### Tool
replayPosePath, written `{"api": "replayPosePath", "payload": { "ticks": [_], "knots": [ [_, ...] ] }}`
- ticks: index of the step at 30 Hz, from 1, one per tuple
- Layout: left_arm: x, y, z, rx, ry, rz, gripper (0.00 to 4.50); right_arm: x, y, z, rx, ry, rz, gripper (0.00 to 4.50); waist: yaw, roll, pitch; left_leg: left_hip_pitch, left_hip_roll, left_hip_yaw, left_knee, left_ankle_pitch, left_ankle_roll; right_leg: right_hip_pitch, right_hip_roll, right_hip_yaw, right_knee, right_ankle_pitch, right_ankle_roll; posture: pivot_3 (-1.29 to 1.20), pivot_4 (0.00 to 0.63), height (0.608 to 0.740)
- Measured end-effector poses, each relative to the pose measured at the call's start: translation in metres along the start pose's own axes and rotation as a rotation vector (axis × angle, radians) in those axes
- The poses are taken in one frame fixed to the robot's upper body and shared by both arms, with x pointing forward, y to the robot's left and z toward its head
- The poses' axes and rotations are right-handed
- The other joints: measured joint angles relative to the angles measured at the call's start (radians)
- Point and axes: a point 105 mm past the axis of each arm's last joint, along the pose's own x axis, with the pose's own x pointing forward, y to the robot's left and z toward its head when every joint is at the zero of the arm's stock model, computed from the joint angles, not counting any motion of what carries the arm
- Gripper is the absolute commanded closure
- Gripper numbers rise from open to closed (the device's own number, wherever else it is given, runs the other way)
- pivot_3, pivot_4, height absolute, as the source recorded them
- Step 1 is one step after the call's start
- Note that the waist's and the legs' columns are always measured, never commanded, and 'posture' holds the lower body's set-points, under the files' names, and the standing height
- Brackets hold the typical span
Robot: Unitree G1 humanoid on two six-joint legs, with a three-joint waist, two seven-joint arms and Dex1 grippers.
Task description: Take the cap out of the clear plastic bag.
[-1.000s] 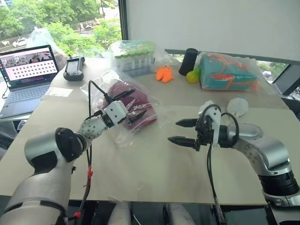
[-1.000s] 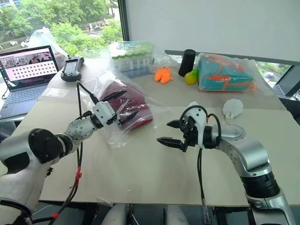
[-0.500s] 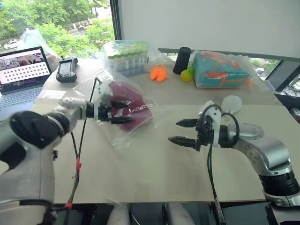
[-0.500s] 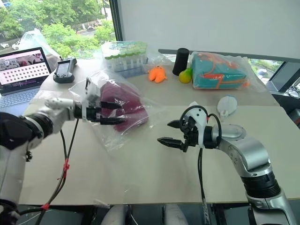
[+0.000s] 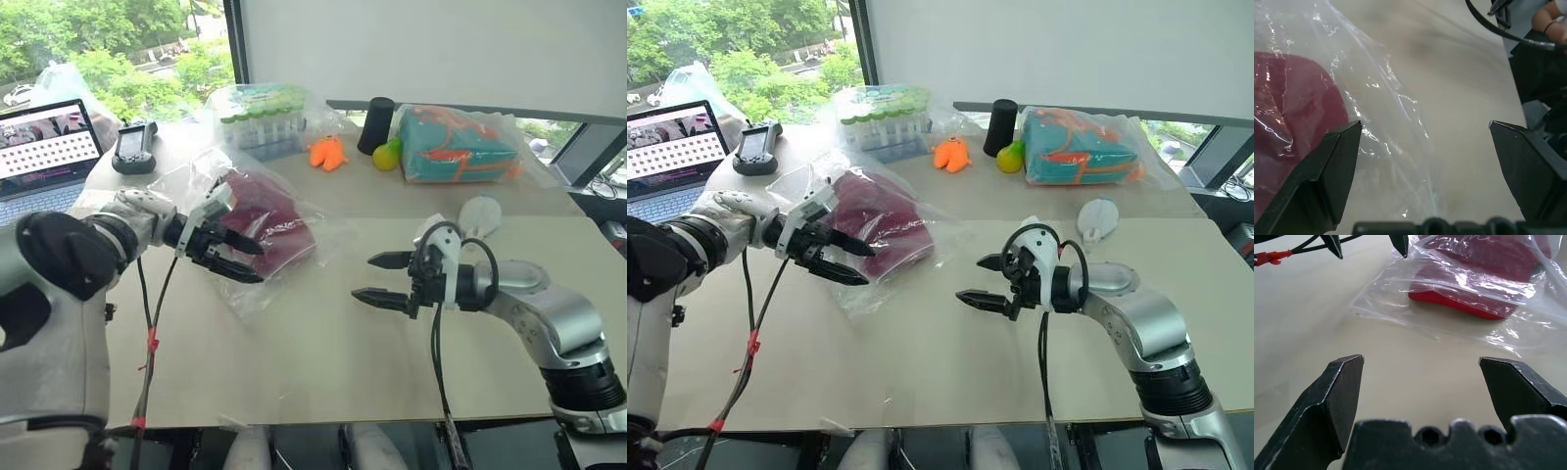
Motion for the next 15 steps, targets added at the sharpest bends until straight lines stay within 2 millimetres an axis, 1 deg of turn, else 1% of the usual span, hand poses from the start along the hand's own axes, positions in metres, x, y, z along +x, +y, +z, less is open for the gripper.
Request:
{"api": "replayPosePath", "payload": {
  "ticks": [2,4,5,6,8,10,11,12,13,15],
  "knots": [
    [0.002,0.003,-0.003,0.073,-0.004,0.03,0.03,0.0,0.0,-0.002,0.005,0.002,-0.001,0.0,0.0,0.0,0.0,0.0,0.0,0.0,0.0,0.0,0.0,0.0,0.0,0.0,0.0,0.0,0.0,0.0,0.15,0.74],
    [0.003,0.008,0.0,0.13,-0.041,0.084,0.03,0.0,0.0,-0.001,0.005,0.0,-0.002,0.0,0.001,0.0,0.0,0.0,0.0,0.0,0.0,0.0,0.0,0.0,0.0,0.0,0.0,0.0,0.0,0.0,0.15,0.74],
    [0.002,0.012,0.004,0.154,-0.064,0.127,0.03,0.001,0.0,-0.001,0.006,-0.002,-0.001,0.0,0.002,0.0,0.0,0.0,0.0,0.0,0.0,0.0,0.0,0.0,0.0,0.0,0.001,0.0,0.0,0.0,0.15,0.74],
    [-0.003,0.022,0.013,0.159,-0.117,0.234,0.03,0.001,0.001,-0.001,0.007,-0.005,0.0,0.0,0.002,0.0,0.0,0.0,0.0,0.0,0.0,0.0,0.0,0.0,0.0,0.0,0.001,0.0,0.0,0.0,0.15,0.74],
    [-0.03,0.048,0.037,0.124,-0.22,0.533,0.03,0.003,0.002,-0.001,0.01,-0.012,0.003,0.0,0.001,-0.004,0.002,-0.001,0.001,-0.001,0.001,0.0,0.0,-0.001,0.0,0.0,0.001,-0.002,0.004,0.0,0.15,0.74],
    [-0.076,0.075,0.066,0.057,-0.371,0.921,0.03,0.004,0.002,0.0,0.013,-0.019,-0.001,0.0,-0.001,-0.004,0.002,-0.001,0.0,-0.001,0.001,0.0,0.0,-0.001,-0.001,0.0,0.001,-0.003,0.006,0.0,0.15,0.74],
    [-0.098,0.084,0.075,0.004,-0.439,1.099,0.03,0.006,0.001,0.001,0.014,-0.026,-0.004,0.0,0.0,-0.004,0.002,-0.001,0.0,-0.001,0.001,-0.001,0.0,-0.001,-0.002,0.0,0.001,-0.003,0.006,0.0,0.15,0.74],
    [-0.112,0.089,0.074,-0.052,-0.476,1.226,0.03,0.008,0.001,0.003,0.012,-0.038,-0.006,0.0,0.0,-0.003,0.002,0.0,0.0,-0.001,0.001,-0.001,0.0,0.0,-0.002,0.0,0.001,-0.003,0.006,0.0,0.15,0.74],
    [-0.121,0.093,0.069,-0.116,-0.493,1.327,0.03,0.01,-0.001,0.006,0.009,-0.049,-0.016,0.0,0.001,-0.003,0.002,0.001,-0.001,0.0,0.001,-0.001,0.0,0.0,-0.002,0.0,0.002,-0.003,0.006,0.0,0.15,0.74],
    [-0.128,0.1,0.047,-0.249,-0.482,1.489,0.03,0.016,-0.01,0.016,-0.003,-0.081,-0.068,0.0,0.002,-0.003,0.002,0.001,-0.001,0.0,0.002,-0.001,0.0,0.0,-0.002,0.0,0.004,-0.003,0.006,0.0,0.15,0.74]
  ]
}}
